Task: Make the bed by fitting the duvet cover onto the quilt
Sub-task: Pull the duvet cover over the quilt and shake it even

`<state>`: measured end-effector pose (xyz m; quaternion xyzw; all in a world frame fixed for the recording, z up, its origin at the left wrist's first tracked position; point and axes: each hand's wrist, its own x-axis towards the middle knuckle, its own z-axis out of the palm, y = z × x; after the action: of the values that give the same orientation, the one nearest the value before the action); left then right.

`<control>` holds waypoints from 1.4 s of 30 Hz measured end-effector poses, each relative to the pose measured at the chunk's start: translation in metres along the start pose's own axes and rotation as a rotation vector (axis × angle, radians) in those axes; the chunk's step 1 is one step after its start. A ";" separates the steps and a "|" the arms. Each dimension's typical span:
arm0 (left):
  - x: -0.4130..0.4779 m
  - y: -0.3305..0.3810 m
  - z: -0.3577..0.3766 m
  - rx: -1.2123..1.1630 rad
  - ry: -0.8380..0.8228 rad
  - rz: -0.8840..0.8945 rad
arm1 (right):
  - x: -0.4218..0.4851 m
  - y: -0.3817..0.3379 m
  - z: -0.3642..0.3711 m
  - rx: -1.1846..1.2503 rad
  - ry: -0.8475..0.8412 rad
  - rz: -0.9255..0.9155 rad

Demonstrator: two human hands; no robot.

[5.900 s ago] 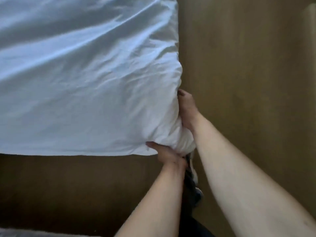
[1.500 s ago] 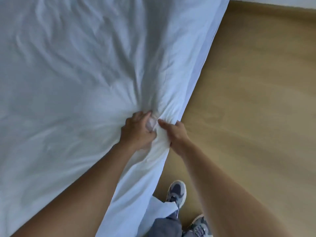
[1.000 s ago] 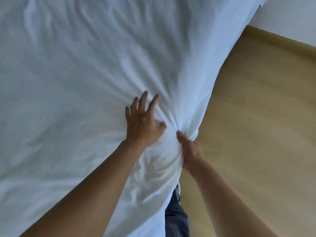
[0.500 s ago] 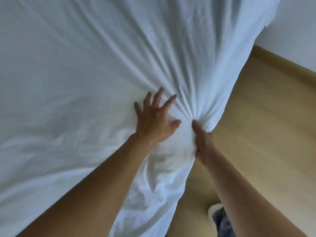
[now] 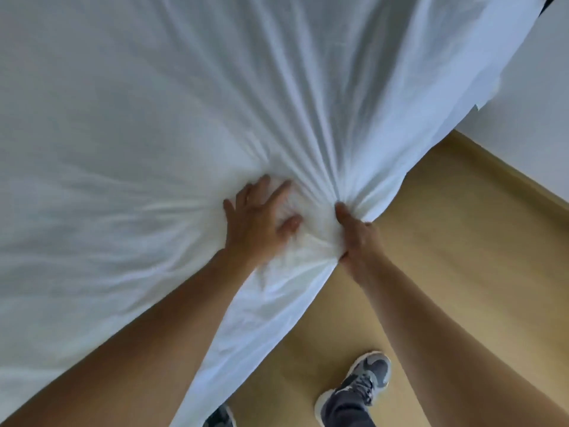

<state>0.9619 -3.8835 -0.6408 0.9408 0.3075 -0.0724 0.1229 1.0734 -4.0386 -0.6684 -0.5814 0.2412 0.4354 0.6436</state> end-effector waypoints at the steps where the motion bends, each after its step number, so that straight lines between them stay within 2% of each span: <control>1: 0.006 0.016 0.007 0.042 -0.116 -0.068 | 0.003 -0.013 -0.004 -0.028 -0.041 0.001; 3: 0.005 0.031 0.018 0.071 -0.231 -0.103 | 0.016 -0.049 0.000 0.009 -0.121 -0.006; 7: 0.020 0.032 -0.010 0.071 -0.248 -0.060 | 0.065 -0.156 0.018 0.215 -0.256 -0.003; 8: 0.038 0.038 -0.022 0.004 -0.216 -0.057 | 0.079 -0.177 0.024 0.235 -0.245 -0.008; 10: 0.083 0.055 -0.039 -0.104 -0.089 -0.009 | 0.096 -0.187 0.032 0.176 -0.075 -0.028; 12: 0.145 0.084 -0.047 -0.090 0.085 0.082 | 0.104 -0.177 0.024 0.128 0.064 -0.006; 13: 0.176 0.103 -0.050 -0.087 0.070 0.089 | 0.108 -0.178 0.019 0.120 0.061 0.024; 16: 0.218 0.149 -0.026 -0.006 -0.288 0.062 | 0.116 -0.194 0.007 0.157 -0.136 0.121; 17: 0.219 0.152 -0.017 0.012 -0.319 0.060 | 0.120 -0.206 0.007 0.173 -0.202 0.144; 19: 0.225 0.142 -0.014 -0.001 -0.291 0.057 | 0.138 -0.236 0.014 0.133 -0.181 0.165; 22: 0.234 0.126 -0.032 0.071 -0.269 0.130 | 0.161 -0.287 0.011 0.181 -0.057 0.070; 25: 0.274 0.136 -0.052 0.044 -0.229 0.172 | 0.192 -0.357 0.002 0.372 0.014 -0.115; 26: 0.296 0.148 -0.056 0.017 -0.207 0.179 | 0.205 -0.383 -0.003 0.362 0.017 -0.144; 29: 0.356 0.182 -0.057 -0.063 0.003 0.180 | 0.235 -0.421 -0.024 0.204 0.026 -0.091; 32: 0.376 0.219 -0.045 -0.014 -0.200 0.090 | 0.231 -0.417 -0.064 0.060 0.101 -0.044; 34: 0.375 0.240 -0.037 0.036 -0.272 0.089 | 0.227 -0.429 -0.080 0.027 0.001 -0.035; 36: 0.381 0.253 -0.045 0.009 -0.261 0.113 | 0.241 -0.466 -0.073 0.012 -0.032 -0.110; 40: 0.433 0.291 -0.071 -0.246 -0.098 0.009 | 0.282 -0.560 -0.022 0.014 0.181 -0.324; 42: 0.462 0.315 -0.072 -0.218 -0.132 -0.051 | 0.299 -0.582 -0.017 0.009 0.226 -0.351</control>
<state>1.5239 -3.8509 -0.6108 0.9069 0.3285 -0.1032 0.2427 1.7164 -3.9390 -0.6027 -0.6568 0.2088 0.2473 0.6810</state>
